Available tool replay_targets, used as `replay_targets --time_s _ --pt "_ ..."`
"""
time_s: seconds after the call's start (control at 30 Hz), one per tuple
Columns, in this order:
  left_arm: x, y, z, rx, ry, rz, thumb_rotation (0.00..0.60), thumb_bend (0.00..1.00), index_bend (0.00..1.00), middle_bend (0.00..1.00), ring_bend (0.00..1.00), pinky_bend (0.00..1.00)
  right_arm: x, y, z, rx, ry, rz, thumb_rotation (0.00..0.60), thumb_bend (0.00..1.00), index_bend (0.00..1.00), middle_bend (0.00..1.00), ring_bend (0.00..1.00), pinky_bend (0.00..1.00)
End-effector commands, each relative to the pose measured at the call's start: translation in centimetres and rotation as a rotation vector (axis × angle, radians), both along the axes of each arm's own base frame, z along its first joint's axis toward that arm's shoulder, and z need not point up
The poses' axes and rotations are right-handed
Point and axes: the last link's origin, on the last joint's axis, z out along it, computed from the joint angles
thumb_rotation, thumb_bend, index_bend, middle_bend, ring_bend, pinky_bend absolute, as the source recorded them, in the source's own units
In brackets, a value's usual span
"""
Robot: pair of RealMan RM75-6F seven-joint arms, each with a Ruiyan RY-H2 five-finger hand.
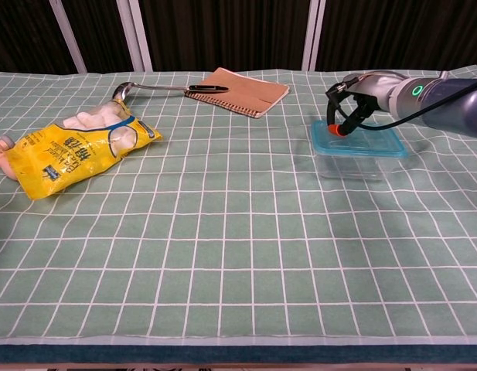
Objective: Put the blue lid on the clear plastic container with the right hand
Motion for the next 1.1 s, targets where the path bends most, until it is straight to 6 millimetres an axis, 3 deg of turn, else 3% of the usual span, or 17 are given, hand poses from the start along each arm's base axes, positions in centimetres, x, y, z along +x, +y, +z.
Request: replay_targets --time_s 0.03,0.63,0.83,0.93,1.1 --pt "0.0 0.0 0.0 -0.001 0.001 0.001 0.600 0.36 0.14 0.00 0.00 0.00 -0.2 0.2 -0.2 0.019 0.018 0.000 0.600 0.50 0.68 0.00 0.00 0.00" --pt "0.0 0.1 0.1 0.000 -0.001 0.000 0.600 0.36 0.14 0.00 0.00 0.00 0.1 0.4 -1.1 0.040 0.022 -0.013 0.600 0.50 0.67 0.00 0.00 0.00" --pt "0.0 0.0 0.0 -0.001 -0.001 -0.004 0.600 0.36 0.14 0.00 0.00 0.00 2.1 -0.3 1.5 -0.070 -0.079 0.034 0.600 0.50 0.22 0.00 0.00 0.00" --pt "0.0 0.0 0.0 -0.002 -0.001 -0.006 0.600 0.36 0.14 0.00 0.00 0.00 3.1 0.0 3.5 -0.133 -0.141 0.072 0.600 0.44 0.02 0.00 0.00 0.00" --pt "0.2 -0.1 -0.1 -0.003 0.001 -0.017 0.600 0.36 0.14 0.00 0.00 0.00 3.9 1.7 6.2 -0.187 -0.161 0.143 0.600 0.43 0.00 0.00 0.00 0.00"
